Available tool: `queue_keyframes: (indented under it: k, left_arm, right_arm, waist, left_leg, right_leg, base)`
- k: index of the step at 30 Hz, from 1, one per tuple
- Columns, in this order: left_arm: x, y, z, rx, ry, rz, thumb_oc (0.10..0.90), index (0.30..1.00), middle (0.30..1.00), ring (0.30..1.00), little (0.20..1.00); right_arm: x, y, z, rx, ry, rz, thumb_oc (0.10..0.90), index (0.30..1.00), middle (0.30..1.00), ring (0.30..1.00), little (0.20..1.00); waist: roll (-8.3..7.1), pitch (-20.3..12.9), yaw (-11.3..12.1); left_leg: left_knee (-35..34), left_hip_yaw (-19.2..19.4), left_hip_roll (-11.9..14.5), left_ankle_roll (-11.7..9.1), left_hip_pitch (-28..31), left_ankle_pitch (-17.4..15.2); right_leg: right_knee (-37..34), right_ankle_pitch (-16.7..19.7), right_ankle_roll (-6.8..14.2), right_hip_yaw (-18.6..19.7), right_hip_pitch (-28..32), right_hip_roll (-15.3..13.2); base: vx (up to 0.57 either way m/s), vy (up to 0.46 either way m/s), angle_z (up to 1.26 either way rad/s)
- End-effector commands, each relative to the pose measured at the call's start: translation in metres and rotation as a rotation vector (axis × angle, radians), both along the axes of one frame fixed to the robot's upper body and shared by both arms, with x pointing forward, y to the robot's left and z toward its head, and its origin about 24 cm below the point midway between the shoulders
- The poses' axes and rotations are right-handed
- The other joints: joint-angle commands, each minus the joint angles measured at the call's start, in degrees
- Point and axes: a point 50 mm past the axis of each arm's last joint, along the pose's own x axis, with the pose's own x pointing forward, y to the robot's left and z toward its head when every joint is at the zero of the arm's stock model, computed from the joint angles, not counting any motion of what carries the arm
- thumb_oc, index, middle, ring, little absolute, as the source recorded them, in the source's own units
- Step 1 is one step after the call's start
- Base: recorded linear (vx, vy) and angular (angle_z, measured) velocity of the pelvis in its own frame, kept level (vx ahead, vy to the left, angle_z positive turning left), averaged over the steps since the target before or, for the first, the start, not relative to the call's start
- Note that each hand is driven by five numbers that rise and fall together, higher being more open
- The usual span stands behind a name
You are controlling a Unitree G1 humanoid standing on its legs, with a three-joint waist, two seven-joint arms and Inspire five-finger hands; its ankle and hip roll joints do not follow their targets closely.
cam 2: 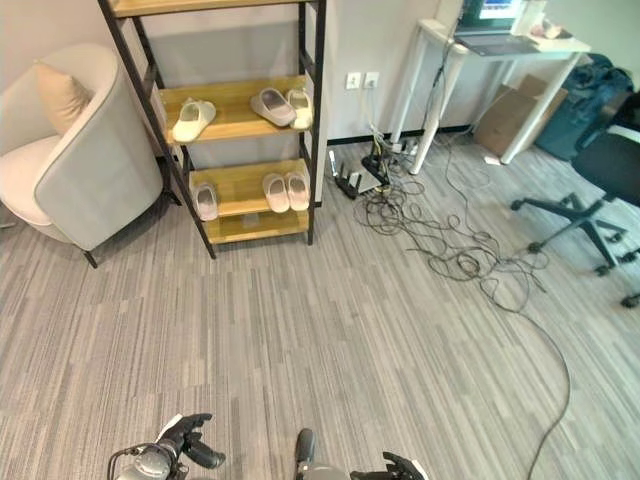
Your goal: Arrange the slippers neatly on the shoe rack.
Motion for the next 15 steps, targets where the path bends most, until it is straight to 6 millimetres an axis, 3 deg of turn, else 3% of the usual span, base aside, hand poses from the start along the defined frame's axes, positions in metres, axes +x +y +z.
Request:
queue_keyframes:
  k: [1, 2, 3, 5, 6, 9, 12, 15]
  left_arm:
    - [0.017, 0.000, 0.009, 0.002, -0.081, -0.016, 0.800, 0.900, 0.900, 0.900, 0.900]
    - [0.014, -0.001, 0.007, -0.003, -0.069, -0.014, 0.800, 0.900, 0.900, 0.900, 0.900]
    - [0.014, -0.001, 0.007, -0.003, -0.068, -0.015, 0.800, 0.900, 0.900, 0.900, 0.900]
    - [0.015, -0.001, 0.008, -0.005, -0.070, -0.022, 0.800, 0.900, 0.900, 0.900, 0.900]
    - [0.015, -0.001, 0.008, -0.003, -0.073, -0.024, 0.800, 0.900, 0.900, 0.900, 0.900]
    - [0.006, 0.001, 0.004, 0.001, -0.041, -0.029, 0.800, 0.900, 0.900, 0.900, 0.900]
    - [0.004, 0.001, 0.003, 0.006, -0.031, -0.039, 0.800, 0.900, 0.900, 0.900, 0.900]
    - [0.009, 0.002, 0.006, 0.005, -0.045, -0.045, 0.800, 0.900, 0.900, 0.900, 0.900]
  right_arm:
    - [-0.004, -0.014, 0.005, -0.033, -0.019, -0.018, 0.800, 0.900, 0.900, 0.900, 0.900]
    - [-0.002, -0.015, 0.005, -0.038, -0.023, -0.012, 0.800, 0.900, 0.900, 0.900, 0.900]
    - [-0.003, -0.015, 0.005, -0.038, -0.022, -0.012, 0.800, 0.900, 0.900, 0.900, 0.900]
    - [0.002, -0.016, 0.007, -0.044, -0.036, -0.003, 0.800, 0.900, 0.900, 0.900, 0.900]
    - [0.006, -0.017, 0.008, -0.047, -0.051, -0.004, 0.800, 0.900, 0.900, 0.900, 0.900]
    - [0.003, -0.012, 0.006, -0.040, -0.043, 0.019, 0.800, 0.900, 0.900, 0.900, 0.900]
    - [0.001, -0.008, 0.004, -0.030, -0.034, 0.037, 0.800, 0.900, 0.900, 0.900, 0.900]
    - [0.005, -0.004, 0.004, -0.020, -0.038, 0.063, 0.800, 0.900, 0.900, 0.900, 0.900]
  waist:
    - [0.57, 0.88, 1.27]
    - [1.56, 0.31, 2.33]
    - [1.48, 0.46, 2.26]
    - [2.54, 0.47, 3.81]
    - [2.13, 0.33, 4.49]
    - [2.68, -1.55, 4.68]
    - [1.71, -2.86, 5.04]
    - [1.09, -2.47, 5.04]
  left_leg:
    - [-13.27, 4.40, -4.10, 5.11, -0.30, 2.05]
    - [-22.95, 3.78, -4.14, 4.97, -1.77, 3.95]
    - [-23.50, 3.73, -4.37, 4.97, -1.26, 4.12]
    - [-33.36, 2.95, -3.24, 3.68, -2.64, 9.99]
    - [-36.80, 4.56, -2.68, 3.38, -4.87, 10.09]
    - [-37.96, 5.00, -2.99, 3.88, -2.90, 12.89]
    - [-37.93, 5.09, -4.30, 4.80, -1.70, 12.11]
    - [-37.42, 4.58, -6.43, 7.04, 1.13, 9.53]
  right_leg:
    - [7.57, -6.32, 9.43, 3.55, 1.76, -0.83]
    - [6.57, -7.62, 9.67, 3.08, 3.54, 0.27]
    - [6.56, -7.79, 9.71, 3.02, 3.83, 0.10]
    - [5.55, -8.84, 9.97, 3.29, 6.37, 1.45]
    - [4.66, -10.32, 10.18, 2.77, 9.48, 1.03]
    - [6.08, -12.79, 10.54, 3.47, 11.93, 1.49]
    - [8.93, -12.78, 11.71, 3.66, 12.18, -0.48]
    - [21.72, -7.15, 13.54, 4.20, 7.00, -3.45]
  base:
    - [0.36, 0.072, 0.22]
    - [0.25, 0.053, 0.14]
    - [0.38, 0.069, 0.10]
    - [0.41, 0.052, 0.10]
    - [0.41, 0.042, 0.03]
    - [0.46, 0.102, 0.11]
    - [0.39, 0.104, -0.23]
    - [0.29, 0.130, -0.04]
